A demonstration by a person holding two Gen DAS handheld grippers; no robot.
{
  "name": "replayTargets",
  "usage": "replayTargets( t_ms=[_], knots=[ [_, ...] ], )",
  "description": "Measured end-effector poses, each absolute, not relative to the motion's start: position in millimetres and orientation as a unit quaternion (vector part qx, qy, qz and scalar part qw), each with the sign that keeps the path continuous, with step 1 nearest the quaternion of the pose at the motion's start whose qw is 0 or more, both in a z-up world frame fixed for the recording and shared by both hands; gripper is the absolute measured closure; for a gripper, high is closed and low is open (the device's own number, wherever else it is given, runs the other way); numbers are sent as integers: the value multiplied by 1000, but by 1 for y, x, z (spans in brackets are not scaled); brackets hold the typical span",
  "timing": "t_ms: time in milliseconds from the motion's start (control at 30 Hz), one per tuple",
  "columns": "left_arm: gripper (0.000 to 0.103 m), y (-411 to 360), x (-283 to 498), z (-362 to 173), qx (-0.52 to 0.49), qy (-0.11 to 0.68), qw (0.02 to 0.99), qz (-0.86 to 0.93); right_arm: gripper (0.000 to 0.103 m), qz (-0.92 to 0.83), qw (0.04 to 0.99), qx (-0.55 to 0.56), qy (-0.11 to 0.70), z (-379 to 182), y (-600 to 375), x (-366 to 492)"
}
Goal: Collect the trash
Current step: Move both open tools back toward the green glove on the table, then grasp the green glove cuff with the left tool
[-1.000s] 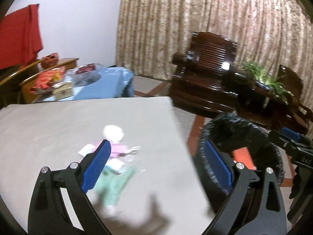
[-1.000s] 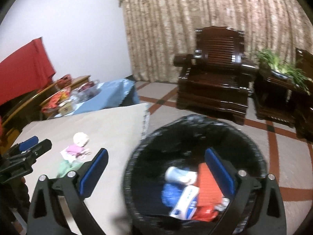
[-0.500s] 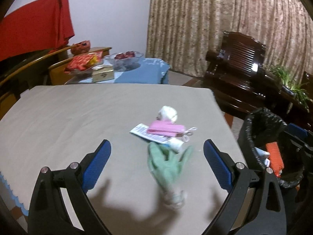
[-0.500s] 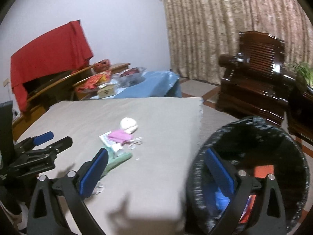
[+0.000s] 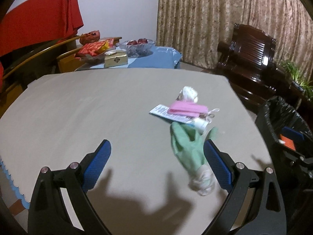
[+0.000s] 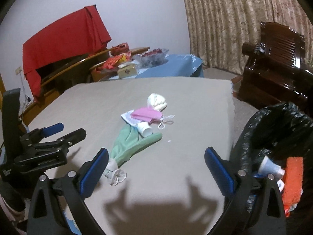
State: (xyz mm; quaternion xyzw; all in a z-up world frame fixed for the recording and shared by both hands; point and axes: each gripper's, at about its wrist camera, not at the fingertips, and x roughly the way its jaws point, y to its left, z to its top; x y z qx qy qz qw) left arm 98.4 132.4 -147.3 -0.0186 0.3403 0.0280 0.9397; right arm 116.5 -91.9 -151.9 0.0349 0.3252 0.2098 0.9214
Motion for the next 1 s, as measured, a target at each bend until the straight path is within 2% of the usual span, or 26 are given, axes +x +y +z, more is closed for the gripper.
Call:
replayTargets(
  t_ms=[400,833,933,1000],
  knots=[
    [10,163,97,-165,-46,359,931,39,8,202,919,13,338,-164,-61,133],
    [11,116,118,-181,-39,375,926,-16,10,158,929,31,334,-163,-94,157],
    [19,107,126,-193,-36,389,920,-24,10,158,928,35,335,-164,-98,160],
    [21,104,130,-200,-38,399,916,-28,10,158,928,35,337,-166,-98,160]
  ],
)
